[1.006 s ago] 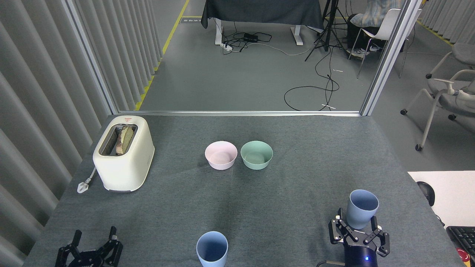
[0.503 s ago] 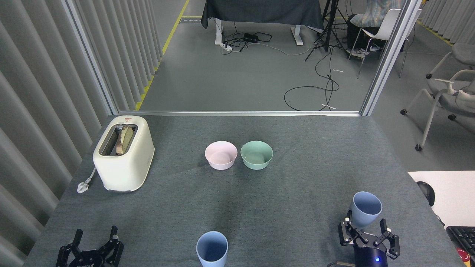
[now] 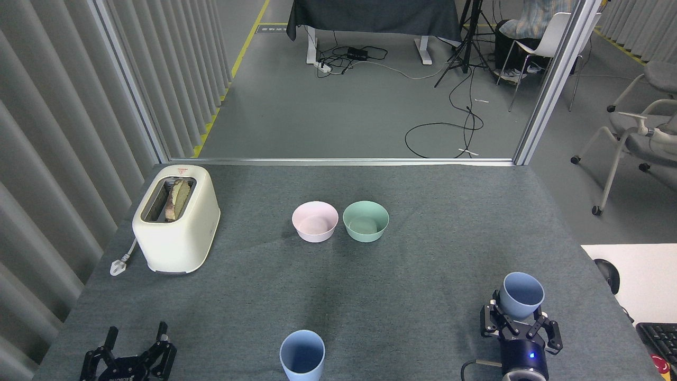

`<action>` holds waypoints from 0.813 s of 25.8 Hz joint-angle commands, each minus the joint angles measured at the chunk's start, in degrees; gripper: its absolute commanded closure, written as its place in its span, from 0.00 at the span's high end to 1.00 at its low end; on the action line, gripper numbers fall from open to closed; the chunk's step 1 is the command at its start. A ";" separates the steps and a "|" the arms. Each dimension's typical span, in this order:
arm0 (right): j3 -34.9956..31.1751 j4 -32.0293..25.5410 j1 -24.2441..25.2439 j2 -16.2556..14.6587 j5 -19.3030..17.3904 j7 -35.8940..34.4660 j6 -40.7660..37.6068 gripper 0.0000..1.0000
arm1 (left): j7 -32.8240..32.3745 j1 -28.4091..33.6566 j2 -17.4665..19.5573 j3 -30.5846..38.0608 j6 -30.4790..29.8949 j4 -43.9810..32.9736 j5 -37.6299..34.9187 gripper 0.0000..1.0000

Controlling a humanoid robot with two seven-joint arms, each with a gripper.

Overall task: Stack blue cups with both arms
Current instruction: 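Grasp the second blue cup with the right gripper, then lift the cup with the right gripper and lower it into the placed cup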

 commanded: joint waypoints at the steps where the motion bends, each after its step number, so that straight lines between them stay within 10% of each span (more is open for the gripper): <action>1: 0.38 -0.01 0.11 0.26 0.05 -0.35 -0.43 0.35 | -0.01 -0.30 0.00 0.00 0.02 0.10 0.00 1.00; 4: 1.26 -4.93 2.14 0.61 0.22 -0.88 -2.54 0.34 | -0.01 -0.56 -0.09 -0.09 0.11 0.19 0.00 1.00; 12: 15.58 -43.78 18.92 0.96 0.93 1.14 -10.45 0.34 | 0.08 -0.48 -0.35 -0.18 0.11 0.19 0.00 1.00; 21: 33.95 -46.76 20.59 14.41 23.34 6.85 -10.62 0.34 | 0.08 -0.21 -0.44 -0.27 0.11 -0.25 -0.17 1.00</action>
